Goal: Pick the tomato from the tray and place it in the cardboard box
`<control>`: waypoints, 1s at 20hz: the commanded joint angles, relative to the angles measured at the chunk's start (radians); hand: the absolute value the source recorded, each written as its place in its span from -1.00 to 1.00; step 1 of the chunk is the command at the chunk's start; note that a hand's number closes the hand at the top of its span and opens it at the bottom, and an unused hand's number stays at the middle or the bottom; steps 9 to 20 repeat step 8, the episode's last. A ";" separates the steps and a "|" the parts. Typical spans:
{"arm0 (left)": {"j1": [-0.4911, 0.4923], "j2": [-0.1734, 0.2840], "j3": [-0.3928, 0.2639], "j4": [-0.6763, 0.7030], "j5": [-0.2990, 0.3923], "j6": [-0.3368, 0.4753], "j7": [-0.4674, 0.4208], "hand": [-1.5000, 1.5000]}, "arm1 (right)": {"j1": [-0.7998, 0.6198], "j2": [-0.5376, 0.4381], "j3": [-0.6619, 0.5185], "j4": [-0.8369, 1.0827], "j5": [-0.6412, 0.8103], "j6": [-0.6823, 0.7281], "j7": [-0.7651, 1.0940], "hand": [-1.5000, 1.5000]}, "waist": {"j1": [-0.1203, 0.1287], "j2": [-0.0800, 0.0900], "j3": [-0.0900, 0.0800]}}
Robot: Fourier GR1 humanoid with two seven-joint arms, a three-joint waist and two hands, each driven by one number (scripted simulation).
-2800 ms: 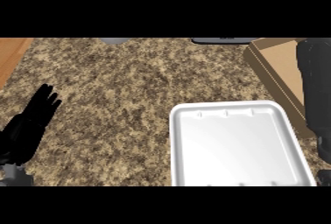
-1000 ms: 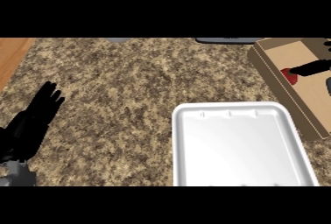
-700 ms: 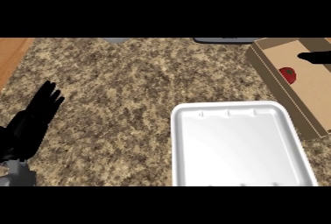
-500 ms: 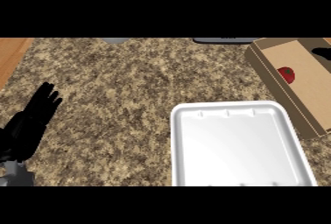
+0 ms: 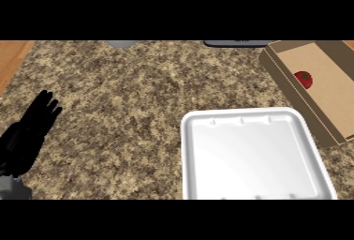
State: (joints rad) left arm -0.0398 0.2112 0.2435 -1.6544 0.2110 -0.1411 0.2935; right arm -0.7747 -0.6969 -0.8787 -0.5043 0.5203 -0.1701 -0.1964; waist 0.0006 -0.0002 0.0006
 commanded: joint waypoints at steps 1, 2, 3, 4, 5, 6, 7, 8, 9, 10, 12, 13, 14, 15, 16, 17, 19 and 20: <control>0.014 -0.013 -0.011 -0.016 -0.020 0.008 -0.012 0.00 | 0.090 -0.060 -0.010 -0.019 -0.077 0.106 -0.059 -1.00 | 0.001 0.000 0.000; -0.010 -0.018 -0.009 -0.004 -0.006 0.019 0.020 0.00 | 0.057 -0.062 0.014 -0.020 -0.086 0.093 -0.012 -1.00 | 0.004 0.001 0.000; -0.012 0.022 0.027 0.020 0.023 -0.025 -0.004 0.00 | 0.103 -0.083 -0.004 0.005 -0.101 0.125 -0.069 -1.00 | 0.004 0.002 0.000; 0.000 0.001 0.004 -0.011 0.002 -0.004 0.010 0.00 | 0.128 -0.076 0.004 -0.029 -0.118 0.143 -0.075 -1.00 | 0.002 0.000 0.000; -0.053 0.002 0.020 0.069 -0.007 0.010 -0.027 0.00 | 0.125 -0.103 0.023 -0.034 -0.111 0.173 -0.044 -1.00 | -0.002 0.001 -0.001; -0.046 -0.021 -0.016 0.046 -0.025 0.017 -0.018 0.00 | 0.152 -0.088 0.012 -0.010 -0.134 0.139 -0.091 -1.00 | 0.002 0.002 0.000; 0.021 -0.031 -0.031 -0.048 -0.025 0.022 0.029 0.00 | 0.148 -0.090 0.038 -0.087 -0.139 0.153 -0.004 -1.00 | 0.001 -0.002 -0.001; 0.039 -0.007 0.006 -0.062 0.034 -0.019 0.040 0.00 | 0.118 -0.076 0.058 -0.038 -0.135 0.121 -0.038 -1.00 | 0.010 0.001 0.000; 0.039 -0.007 0.006 -0.062 0.034 -0.019 0.040 0.00 | 0.118 -0.076 0.058 -0.038 -0.135 0.121 -0.038 -1.00 | 0.010 0.001 0.000; 0.039 -0.007 0.006 -0.062 0.034 -0.019 0.040 0.00 | 0.118 -0.076 0.058 -0.038 -0.135 0.121 -0.038 -1.00 | 0.010 0.001 0.000; 0.039 -0.007 0.006 -0.062 0.034 -0.019 0.040 0.00 | 0.118 -0.076 0.058 -0.038 -0.135 0.121 -0.038 -1.00 | 0.010 0.001 0.000; 0.039 -0.007 0.006 -0.062 0.034 -0.019 0.040 0.00 | 0.118 -0.076 0.058 -0.038 -0.135 0.121 -0.038 -1.00 | 0.010 0.001 0.000; 0.039 -0.007 0.006 -0.062 0.034 -0.019 0.040 0.00 | 0.118 -0.076 0.058 -0.038 -0.135 0.121 -0.038 -1.00 | 0.010 0.001 0.000; 0.039 -0.007 0.006 -0.062 0.034 -0.019 0.040 0.00 | 0.118 -0.076 0.058 -0.038 -0.135 0.121 -0.038 -1.00 | 0.010 0.001 0.000; 0.039 -0.007 0.006 -0.062 0.034 -0.019 0.040 0.00 | 0.118 -0.076 0.058 -0.038 -0.135 0.121 -0.038 -1.00 | 0.010 0.001 0.000; 0.039 -0.007 0.006 -0.062 0.034 -0.019 0.040 0.00 | 0.118 -0.076 0.058 -0.038 -0.135 0.121 -0.038 -1.00 | 0.010 0.001 0.000; 0.039 -0.007 0.006 -0.062 0.034 -0.019 0.040 0.00 | 0.118 -0.076 0.058 -0.038 -0.135 0.121 -0.038 -1.00 | 0.010 0.001 0.000; 0.039 -0.007 0.006 -0.062 0.034 -0.019 0.040 0.00 | 0.118 -0.076 0.058 -0.038 -0.135 0.121 -0.038 -1.00 | 0.010 0.001 0.000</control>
